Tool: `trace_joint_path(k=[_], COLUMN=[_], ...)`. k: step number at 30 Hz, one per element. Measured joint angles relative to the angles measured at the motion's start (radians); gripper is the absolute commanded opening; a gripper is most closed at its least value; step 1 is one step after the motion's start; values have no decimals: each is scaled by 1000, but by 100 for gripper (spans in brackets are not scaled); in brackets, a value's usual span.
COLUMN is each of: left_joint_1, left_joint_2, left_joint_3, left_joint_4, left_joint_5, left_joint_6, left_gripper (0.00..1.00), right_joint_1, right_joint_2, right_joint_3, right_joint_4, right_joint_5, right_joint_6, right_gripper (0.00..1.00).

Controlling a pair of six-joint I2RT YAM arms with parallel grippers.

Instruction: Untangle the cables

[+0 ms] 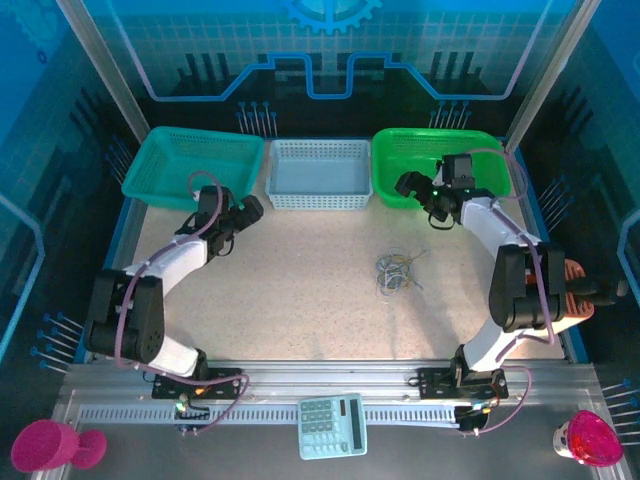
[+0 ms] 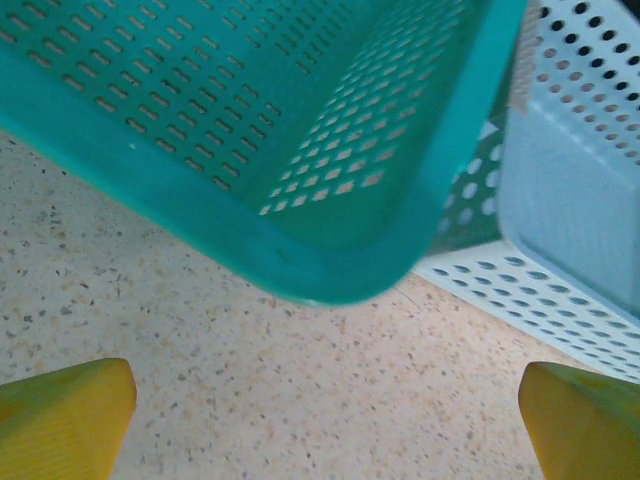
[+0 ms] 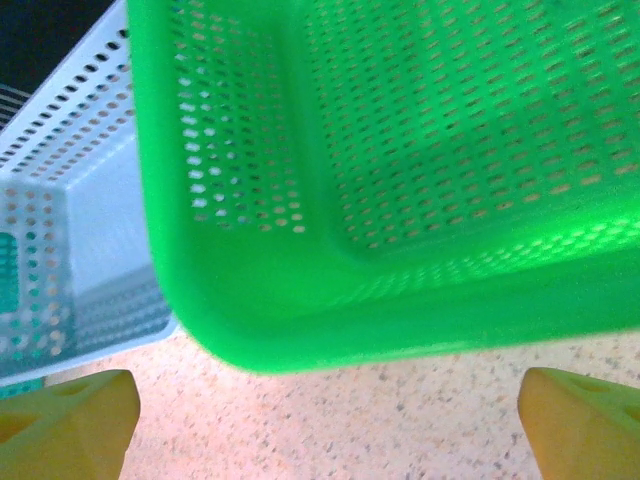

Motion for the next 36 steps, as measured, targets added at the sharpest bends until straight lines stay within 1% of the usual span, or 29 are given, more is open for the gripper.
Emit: trace_joint_path(k=[8,11,16,20,25,28,32,36], left_joint_1=[45,47,50,51,51,50,36,-31], left_joint_2=[81,99,101,76,-59,-149,-248,-324], left_joint_3=[93,124,130,98,15,-7,-16,-34], left_joint_4=[72,77,103,118,99,68,17,-17], left_joint_5=[54,80,117,147,165,187,214,222], left_joint_6=[20,27,27,25,2,-24,-53,-72], left_gripper=[99,99,99,99,99,99,99,99], right_joint_1=[52,52,48,35,29,29,29,28], right_joint_2=[-225,-282,-341,-334,-282,-235,-179,-134], right_joint_3=[-105,-130,-181,-217,-252,-254,-254,-246], right_joint_4=[-74,-134,-220,-257,-262,-255,-242,-234], right_joint_5=[25,77,165,200,222,223,230,245], right_joint_6=[-3,-3,2,1,-1,0,-1,-4], right_gripper=[92,90,82,70,54,51,45,40])
